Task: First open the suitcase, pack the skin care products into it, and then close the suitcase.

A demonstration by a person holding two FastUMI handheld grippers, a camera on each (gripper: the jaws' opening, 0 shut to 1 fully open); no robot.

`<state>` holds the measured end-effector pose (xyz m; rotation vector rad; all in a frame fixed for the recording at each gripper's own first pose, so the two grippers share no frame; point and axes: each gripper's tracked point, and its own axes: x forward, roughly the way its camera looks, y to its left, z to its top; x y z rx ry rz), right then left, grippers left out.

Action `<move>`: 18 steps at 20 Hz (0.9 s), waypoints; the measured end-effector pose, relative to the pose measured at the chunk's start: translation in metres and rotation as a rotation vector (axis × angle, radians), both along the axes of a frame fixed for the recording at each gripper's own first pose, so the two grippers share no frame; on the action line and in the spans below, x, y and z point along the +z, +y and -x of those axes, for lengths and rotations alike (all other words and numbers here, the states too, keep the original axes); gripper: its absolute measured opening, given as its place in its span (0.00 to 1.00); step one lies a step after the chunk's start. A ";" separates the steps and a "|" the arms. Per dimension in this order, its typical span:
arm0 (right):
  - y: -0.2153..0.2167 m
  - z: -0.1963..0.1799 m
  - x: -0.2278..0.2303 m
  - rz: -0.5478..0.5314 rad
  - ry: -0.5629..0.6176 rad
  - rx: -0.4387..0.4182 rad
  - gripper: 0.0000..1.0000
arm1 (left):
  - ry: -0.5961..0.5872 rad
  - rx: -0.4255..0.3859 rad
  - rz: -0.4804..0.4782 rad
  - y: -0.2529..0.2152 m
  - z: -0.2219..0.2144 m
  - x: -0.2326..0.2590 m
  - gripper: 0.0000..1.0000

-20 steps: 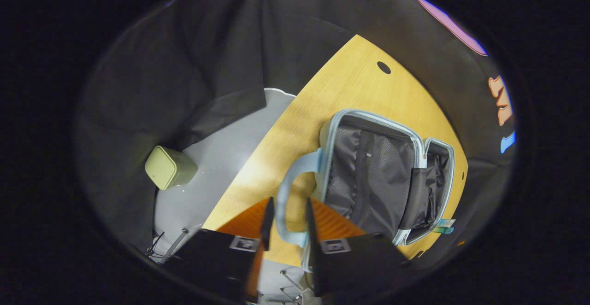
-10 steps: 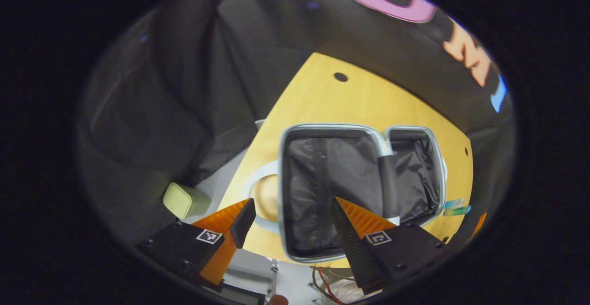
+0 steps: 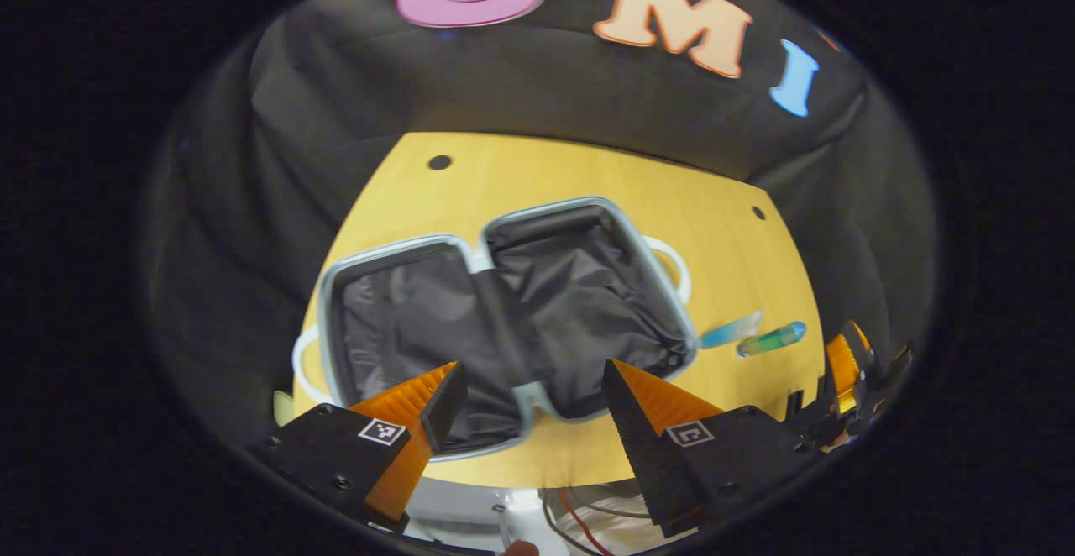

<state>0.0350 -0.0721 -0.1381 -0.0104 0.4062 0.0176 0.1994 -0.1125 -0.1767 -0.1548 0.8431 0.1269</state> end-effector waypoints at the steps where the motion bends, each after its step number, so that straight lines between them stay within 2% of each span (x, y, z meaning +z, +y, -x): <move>1: -0.005 -0.001 -0.007 -0.003 0.015 0.005 0.98 | -0.002 -0.048 0.022 -0.026 -0.006 -0.008 0.96; 5: -0.021 -0.005 -0.039 -0.007 0.078 0.041 0.98 | -0.019 -0.178 0.074 -0.105 -0.018 -0.021 0.96; 10: -0.034 -0.011 -0.089 -0.022 0.162 0.088 0.98 | -0.133 -0.282 0.057 -0.178 -0.042 -0.022 0.96; 13: -0.040 -0.013 -0.116 -0.026 0.211 0.110 0.98 | -0.143 -0.346 0.042 -0.220 -0.051 -0.036 0.96; 15: -0.043 -0.015 -0.128 -0.039 0.233 0.119 0.99 | -0.142 -0.355 0.051 -0.243 -0.055 -0.049 0.95; 17: -0.044 -0.018 -0.137 -0.054 0.254 0.124 0.95 | -0.158 -0.322 0.051 -0.253 -0.062 -0.058 0.94; 18: -0.045 -0.020 -0.140 -0.059 0.257 0.126 0.99 | -0.171 -0.300 0.045 -0.254 -0.067 -0.062 0.93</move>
